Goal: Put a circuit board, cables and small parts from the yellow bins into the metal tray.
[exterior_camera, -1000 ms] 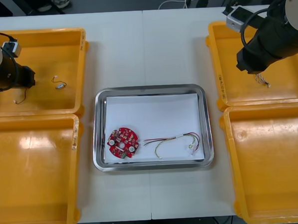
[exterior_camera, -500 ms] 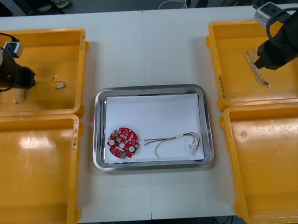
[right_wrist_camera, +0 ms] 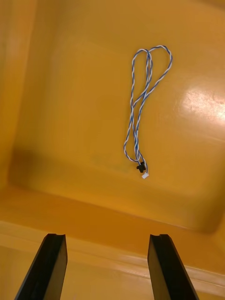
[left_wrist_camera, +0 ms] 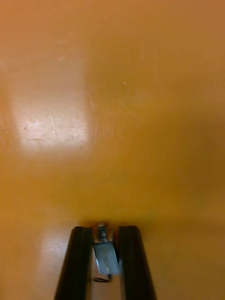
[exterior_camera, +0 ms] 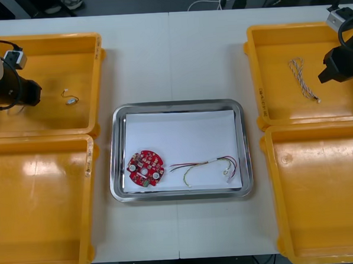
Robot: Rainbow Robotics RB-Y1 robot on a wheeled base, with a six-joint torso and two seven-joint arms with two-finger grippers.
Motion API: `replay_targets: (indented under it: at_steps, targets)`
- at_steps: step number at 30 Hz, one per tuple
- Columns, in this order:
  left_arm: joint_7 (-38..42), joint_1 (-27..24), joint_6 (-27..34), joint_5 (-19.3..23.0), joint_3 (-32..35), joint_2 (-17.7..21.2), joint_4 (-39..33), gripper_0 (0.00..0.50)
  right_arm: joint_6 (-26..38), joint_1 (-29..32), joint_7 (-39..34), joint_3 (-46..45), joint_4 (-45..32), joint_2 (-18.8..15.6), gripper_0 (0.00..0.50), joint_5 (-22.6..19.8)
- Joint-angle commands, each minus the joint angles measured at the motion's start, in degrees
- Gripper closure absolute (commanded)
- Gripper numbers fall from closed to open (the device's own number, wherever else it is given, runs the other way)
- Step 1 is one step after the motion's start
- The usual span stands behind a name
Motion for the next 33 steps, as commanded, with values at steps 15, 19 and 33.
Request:
replay_targets:
  at_steps: [15,19,33]
  targets:
    - [-7.3,0.8,0.9,0.6,-0.6,0.5,-1.4,0.500,-6.7,-8.6,-2.4,-0.5,13.7,0.2,0.000,1.3]
    - [-7.1,0.8,4.2,0.2,-0.4,1.0,-3.6,0.500,-9.5,-10.1,-2.2,0.9,17.3,0.2,0.000,1.5]
    - [-4.8,0.8,20.6,-1.9,3.9,1.7,-17.0,0.500,-21.7,-13.8,0.6,4.4,30.4,0.2,0.000,1.9]
